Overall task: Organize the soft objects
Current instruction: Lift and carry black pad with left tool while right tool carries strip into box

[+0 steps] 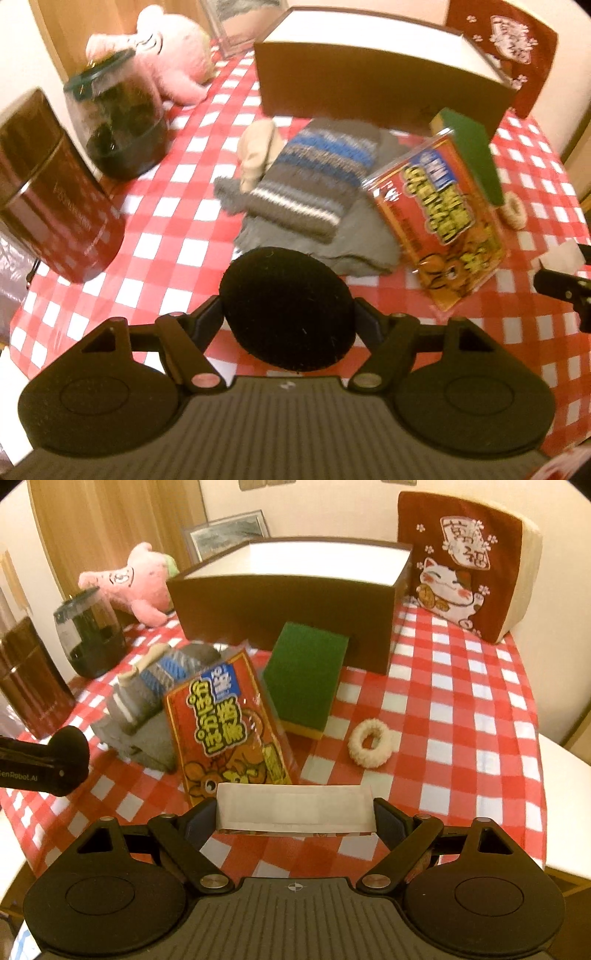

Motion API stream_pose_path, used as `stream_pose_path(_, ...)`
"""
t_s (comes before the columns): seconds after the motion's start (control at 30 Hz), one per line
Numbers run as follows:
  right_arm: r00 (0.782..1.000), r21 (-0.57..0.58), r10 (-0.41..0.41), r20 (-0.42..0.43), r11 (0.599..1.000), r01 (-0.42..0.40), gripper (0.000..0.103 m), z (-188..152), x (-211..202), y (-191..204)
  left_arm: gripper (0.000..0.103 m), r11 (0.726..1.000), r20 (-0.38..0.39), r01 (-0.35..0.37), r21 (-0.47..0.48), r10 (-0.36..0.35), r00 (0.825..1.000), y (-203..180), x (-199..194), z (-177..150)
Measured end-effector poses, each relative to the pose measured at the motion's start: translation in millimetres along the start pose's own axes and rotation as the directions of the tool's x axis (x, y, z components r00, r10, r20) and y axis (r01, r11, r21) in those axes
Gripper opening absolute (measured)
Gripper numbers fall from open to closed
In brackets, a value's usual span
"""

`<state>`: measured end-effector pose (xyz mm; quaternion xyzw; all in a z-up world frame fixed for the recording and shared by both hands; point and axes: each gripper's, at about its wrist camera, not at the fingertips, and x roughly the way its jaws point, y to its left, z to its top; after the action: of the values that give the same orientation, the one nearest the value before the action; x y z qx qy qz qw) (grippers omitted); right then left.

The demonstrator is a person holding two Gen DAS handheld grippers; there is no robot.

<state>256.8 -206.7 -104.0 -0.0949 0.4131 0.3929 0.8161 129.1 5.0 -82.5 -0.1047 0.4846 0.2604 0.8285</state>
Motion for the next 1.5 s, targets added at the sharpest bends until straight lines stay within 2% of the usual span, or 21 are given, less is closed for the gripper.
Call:
stream_pose_path(0.23, 0.998, 0.002, 0.022, 0.051, 1.0, -0.022, 0.088, 20.0, -17.3, -4.8, 0.074, 0.999, 0.054, 0.03, 0.038, -0.032, 0.998, -12.7, -18.9, 23.0)
stream_pose_path(0.43, 0.994, 0.016, 0.028, 0.105, 0.999, -0.03, 0.088, 48.1, -25.6, -2.9, 0.074, 0.993, 0.114, 0.056, 0.1, -0.067, 0.991, -16.2, -27.5, 60.8)
stream_pose_path(0.73, 0.973, 0.076, -0.043, 0.228, 0.997, 0.026, 0.088, 113.5, -28.6, -5.2, 0.074, 0.969, 0.215, 0.115, 0.218, -0.162, 0.963, -12.4, -21.1, 147.8)
stream_pose_path(0.93, 0.954, 0.081, -0.088, 0.286, 0.994, 0.068, 0.088, 165.0, -15.2, -1.5, 0.074, 0.953, 0.251, 0.147, 0.264, -0.215, 0.944, -11.1, -6.9, 206.5)
stream_pose_path(1.17, 0.952, 0.102, -0.11, 0.287, 0.991, 0.083, 0.088, 213.4, 23.2, -2.0, 0.074, 0.942, 0.25, 0.17, 0.289, -0.246, 0.936, -10.3, 24.1, 260.3)
stream_pose_path(1.5, 0.97, 0.167, -0.132, 0.203, 0.981, 0.099, 0.088, 246.1, 84.5, -24.0, 0.074, 0.928, 0.157, 0.219, 0.303, -0.275, 0.949, -17.9, 83.2, 299.4)
